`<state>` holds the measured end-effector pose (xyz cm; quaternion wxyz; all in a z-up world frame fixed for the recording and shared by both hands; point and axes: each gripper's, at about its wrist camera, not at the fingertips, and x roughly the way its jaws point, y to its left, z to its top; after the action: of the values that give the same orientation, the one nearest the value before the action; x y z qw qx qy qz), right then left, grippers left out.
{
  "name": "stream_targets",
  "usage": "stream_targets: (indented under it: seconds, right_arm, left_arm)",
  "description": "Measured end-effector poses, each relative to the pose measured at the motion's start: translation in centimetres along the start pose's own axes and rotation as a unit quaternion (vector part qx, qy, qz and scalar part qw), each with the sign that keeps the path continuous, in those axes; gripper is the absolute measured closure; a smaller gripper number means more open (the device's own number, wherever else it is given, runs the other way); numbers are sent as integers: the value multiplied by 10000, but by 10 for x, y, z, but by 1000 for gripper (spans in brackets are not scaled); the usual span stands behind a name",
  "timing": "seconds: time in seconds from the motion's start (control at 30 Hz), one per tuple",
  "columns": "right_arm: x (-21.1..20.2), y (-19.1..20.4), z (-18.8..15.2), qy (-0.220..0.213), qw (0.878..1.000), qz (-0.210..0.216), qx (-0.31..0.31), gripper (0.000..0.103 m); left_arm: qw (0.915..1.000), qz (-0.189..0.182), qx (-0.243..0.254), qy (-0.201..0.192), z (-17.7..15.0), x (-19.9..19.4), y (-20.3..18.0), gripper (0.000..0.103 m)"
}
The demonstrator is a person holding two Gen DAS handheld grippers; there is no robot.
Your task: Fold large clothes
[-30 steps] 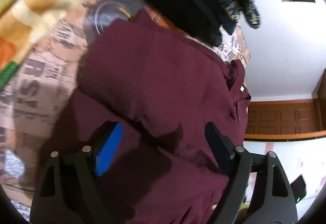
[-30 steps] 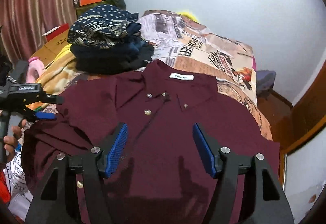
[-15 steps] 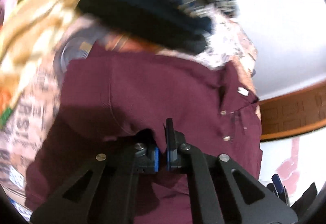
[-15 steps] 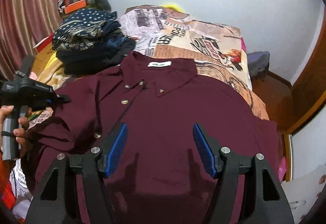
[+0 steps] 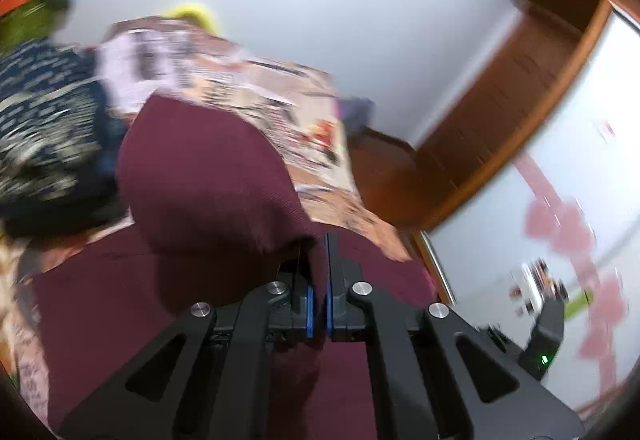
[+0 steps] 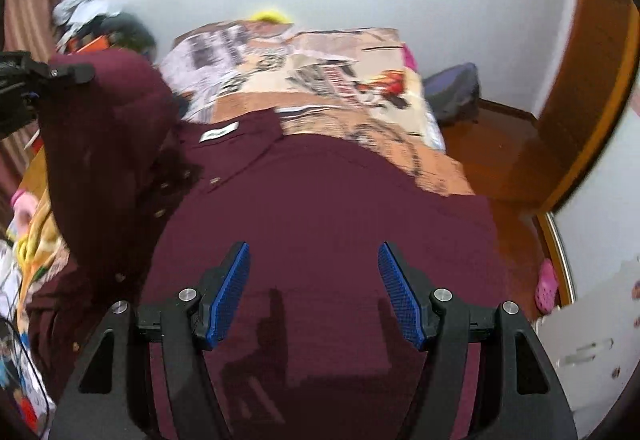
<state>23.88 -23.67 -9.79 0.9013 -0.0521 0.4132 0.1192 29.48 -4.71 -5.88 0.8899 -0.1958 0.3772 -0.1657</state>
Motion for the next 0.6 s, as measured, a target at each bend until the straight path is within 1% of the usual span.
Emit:
stream_targets:
  seconds: [0.07,0.17,0.23,0.3,0.37,0.43,0.47,0.5,0.57,0.6]
  right_arm:
    - [-6,-16,-1,-55,9997,-145,177,41]
    - [-13,-35,-4,-71,9987,-323,390,41]
    - [-15,-45,-6,-73,9979,-402,511,41]
    - [-17,-56,-10,-50,9969,-451,642,41]
    - [-18,-65,-15,5,9958,-480,774,41]
    - [-17,-71,-21,65,9948,-499,889,41]
    - [-17,-74,-24,102,9942,-506,947,41]
    - [-17,-75,-26,126,9937,-509,991,41]
    - [-17,-78,-30,177,9927,-488,1089,41]
    - [-17,-81,-31,221,9921,-444,1148,41]
  left_arm:
    - [9989,-105,356,271,-9,21,-28,101]
    - [9953,-84,726,642,-29,47,-54,101]
    - [9899,-21,1025,980,-48,72,-67,100]
    - [9831,59,1295,1293,-72,84,-75,98]
    - [9741,136,1552,1637,-95,96,-81,93]
    - [9656,155,1753,1915,-115,103,-87,85]
    - [9616,186,1852,2018,-122,107,-92,83]
    - [9581,261,1975,2058,-129,107,-95,81]
    - [9516,382,2295,2007,-139,101,-102,75]
    - [9500,359,2395,1969,-142,96,-104,66]
